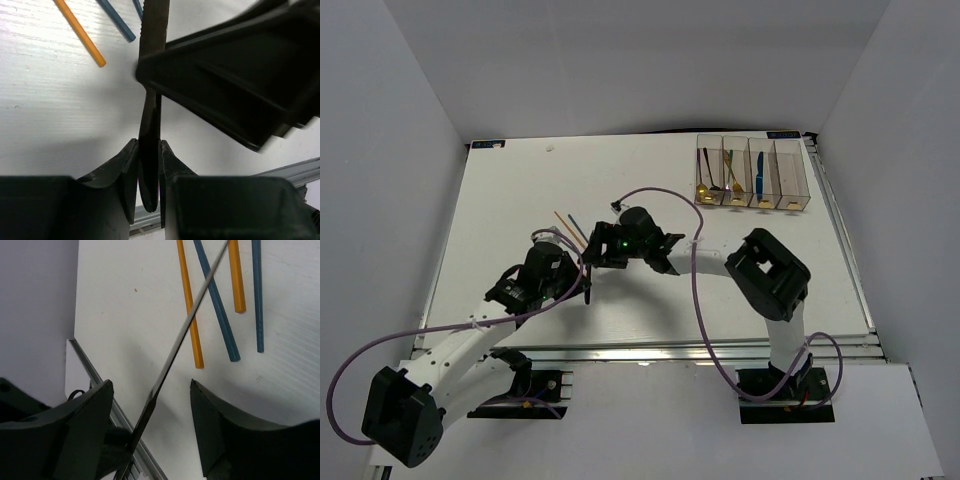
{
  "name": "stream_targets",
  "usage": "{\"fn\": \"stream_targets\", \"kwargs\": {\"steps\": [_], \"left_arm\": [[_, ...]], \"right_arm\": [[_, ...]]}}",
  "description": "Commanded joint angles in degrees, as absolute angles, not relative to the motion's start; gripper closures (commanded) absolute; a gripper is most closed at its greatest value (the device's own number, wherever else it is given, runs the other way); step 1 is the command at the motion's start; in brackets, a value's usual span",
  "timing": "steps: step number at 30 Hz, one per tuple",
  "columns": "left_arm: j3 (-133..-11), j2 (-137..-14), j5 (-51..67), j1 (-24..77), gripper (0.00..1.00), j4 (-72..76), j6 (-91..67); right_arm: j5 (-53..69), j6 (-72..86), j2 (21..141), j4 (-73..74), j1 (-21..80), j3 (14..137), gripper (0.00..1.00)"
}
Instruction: Sort the eating utensils into containers
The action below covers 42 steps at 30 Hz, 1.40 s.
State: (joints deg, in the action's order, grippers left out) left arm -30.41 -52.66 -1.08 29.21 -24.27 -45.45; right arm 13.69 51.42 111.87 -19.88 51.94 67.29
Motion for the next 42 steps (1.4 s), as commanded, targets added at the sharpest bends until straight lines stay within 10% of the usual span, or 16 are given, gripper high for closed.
{"fn": "stream_targets", "kwargs": {"steps": [1,5,6,16,25,28,42], "left_arm": [[-30.32,-50.80,-0.09,29.62,1.00,-20.92,-45.00],[-29.53,-50.63,-0.09,29.62,1.00,-19.78,-44.91],[-29.27,-50.54,-0.09,29.62,1.00,-19.34,-44.91],[-39.52,-46.24,-16.57,29.62,0.86,-36.10,-45.61],[-46.49,-44.21,-31.53,29.62,0.02,-54.65,-54.13],[-51.23,-45.52,-42.34,29.62,0.02,-62.64,-59.75],[-55.55,-32.97,-58.18,29.62,0.02,-52.56,-45.45]], "right_arm": [[15.02,53.17,115.21,-14.94,52.56,72.68,0.33],[17.57,53.44,117.16,-14.85,53.17,74.79,0.74],[18.01,53.87,117.16,-15.81,53.17,74.53,0.97],[7.50,45.11,113.03,-4.85,54.40,75.77,1.00],[-2.78,30.17,112.23,10.00,60.28,82.33,0.41],[-8.15,24.09,116.01,18.01,64.49,89.46,0.21],[-16.87,15.65,134.29,32.95,70.66,111.35,0.27]]}}
